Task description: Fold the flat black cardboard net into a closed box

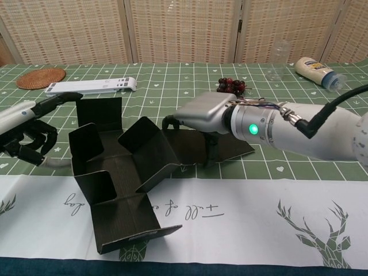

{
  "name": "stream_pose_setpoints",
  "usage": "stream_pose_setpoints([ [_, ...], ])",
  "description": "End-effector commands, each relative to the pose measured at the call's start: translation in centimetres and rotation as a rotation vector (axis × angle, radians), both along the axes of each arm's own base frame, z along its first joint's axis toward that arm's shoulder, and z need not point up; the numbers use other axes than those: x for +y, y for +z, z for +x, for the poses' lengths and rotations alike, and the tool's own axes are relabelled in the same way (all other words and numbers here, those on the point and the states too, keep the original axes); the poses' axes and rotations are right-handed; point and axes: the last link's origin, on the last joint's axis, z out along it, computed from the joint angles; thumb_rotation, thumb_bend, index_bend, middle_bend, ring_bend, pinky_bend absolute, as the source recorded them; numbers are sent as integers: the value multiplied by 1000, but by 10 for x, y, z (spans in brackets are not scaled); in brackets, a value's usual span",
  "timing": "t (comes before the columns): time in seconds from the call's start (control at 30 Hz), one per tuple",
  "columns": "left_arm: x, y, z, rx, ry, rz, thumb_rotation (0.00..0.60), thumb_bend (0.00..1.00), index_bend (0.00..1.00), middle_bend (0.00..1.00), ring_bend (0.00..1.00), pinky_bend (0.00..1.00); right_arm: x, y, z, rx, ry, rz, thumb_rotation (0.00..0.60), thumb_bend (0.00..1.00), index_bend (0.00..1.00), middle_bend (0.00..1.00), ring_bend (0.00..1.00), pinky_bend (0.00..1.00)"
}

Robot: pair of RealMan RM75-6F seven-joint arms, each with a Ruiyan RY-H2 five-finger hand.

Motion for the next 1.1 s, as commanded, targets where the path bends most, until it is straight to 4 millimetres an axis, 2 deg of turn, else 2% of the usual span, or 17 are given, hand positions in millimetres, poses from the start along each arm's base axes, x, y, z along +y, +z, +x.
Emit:
stream_pose_setpoints([
  [0.03, -2, -1, -4, -57, 57, -51, 600, 93, 0, 0, 719, 936, 0, 0, 3, 12, 32, 17, 600, 350, 377, 417, 878, 1000],
  [0.37, -11, -2, -9, -141, 98, -157, 600, 93, 0, 0, 719, 936, -2, 8, 20, 84, 171, 22, 600, 351, 392, 420, 878, 1000],
  [0.7, -17, -8, -6, -248, 118, -260, 600, 93, 0, 0, 715, 934, 5, 9, 35, 156, 313, 12, 600, 350, 403, 428, 880, 1000],
  [1.1, -26, -12, -2, -288, 113, -310, 600, 93, 8, 0, 715, 934, 7, 10, 47, 172, 361, 9, 600, 351, 409, 435, 880, 1000],
])
